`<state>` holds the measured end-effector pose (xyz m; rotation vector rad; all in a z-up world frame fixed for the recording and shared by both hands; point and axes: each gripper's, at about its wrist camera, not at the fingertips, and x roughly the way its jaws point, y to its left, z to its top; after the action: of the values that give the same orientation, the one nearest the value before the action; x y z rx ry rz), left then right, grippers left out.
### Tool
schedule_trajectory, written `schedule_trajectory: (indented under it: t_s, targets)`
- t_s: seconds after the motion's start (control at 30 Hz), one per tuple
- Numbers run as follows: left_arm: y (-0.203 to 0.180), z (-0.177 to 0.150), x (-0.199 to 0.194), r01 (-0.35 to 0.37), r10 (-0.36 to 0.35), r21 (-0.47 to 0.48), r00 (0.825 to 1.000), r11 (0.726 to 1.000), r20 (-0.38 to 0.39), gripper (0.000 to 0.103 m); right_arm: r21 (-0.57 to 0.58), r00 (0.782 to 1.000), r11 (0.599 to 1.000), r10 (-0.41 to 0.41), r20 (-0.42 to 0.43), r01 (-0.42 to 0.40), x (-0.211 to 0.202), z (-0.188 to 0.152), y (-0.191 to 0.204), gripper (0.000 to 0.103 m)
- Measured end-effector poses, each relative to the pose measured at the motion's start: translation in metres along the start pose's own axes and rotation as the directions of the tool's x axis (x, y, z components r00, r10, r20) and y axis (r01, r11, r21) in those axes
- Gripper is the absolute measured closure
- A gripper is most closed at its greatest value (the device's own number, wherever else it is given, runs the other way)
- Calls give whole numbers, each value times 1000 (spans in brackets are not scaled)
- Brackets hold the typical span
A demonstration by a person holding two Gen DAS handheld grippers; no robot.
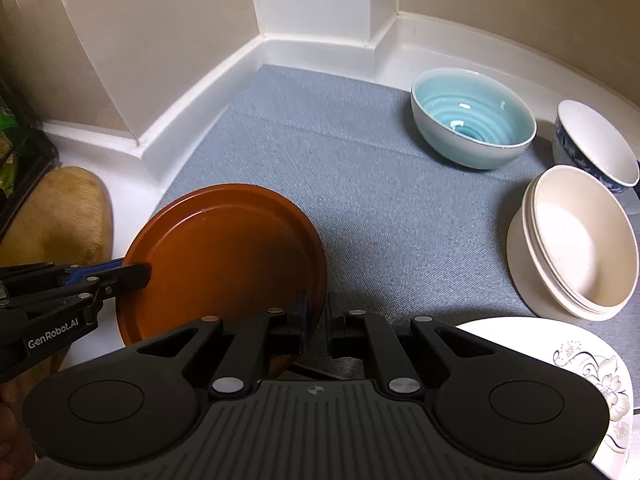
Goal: Organize plates and bowls
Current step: 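Lift the brown plate with the left gripper and carry it over the white plates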
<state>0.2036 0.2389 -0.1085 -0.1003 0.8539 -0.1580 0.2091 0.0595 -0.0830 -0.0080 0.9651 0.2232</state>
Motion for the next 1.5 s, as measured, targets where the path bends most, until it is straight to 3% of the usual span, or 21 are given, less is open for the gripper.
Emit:
schedule_trajectory:
  t_s: [0.37, 0.73, 1.17, 1.5]
  targets:
    - [-39, -11, -36, -12, 10, 45, 999, 999, 48, 93, -56, 993, 998, 26, 117, -20, -53, -20, -13, 94]
    - [-95, -27, -61, -7, -1, 132, 998, 991, 57, 93, 22, 984, 999, 42, 173, -46, -90, -59, -58, 94]
    - [-171, -34, -55, 20, -17, 233, 1000, 972, -13, 93, 112, 981, 992, 34, 189, -56, -120, -101, -119, 93]
    - [-200, -44, -38, 17, 3, 265, 997, 964, -75, 93, 170, 987, 984, 25, 157, -52, -115, -123, -152, 93]
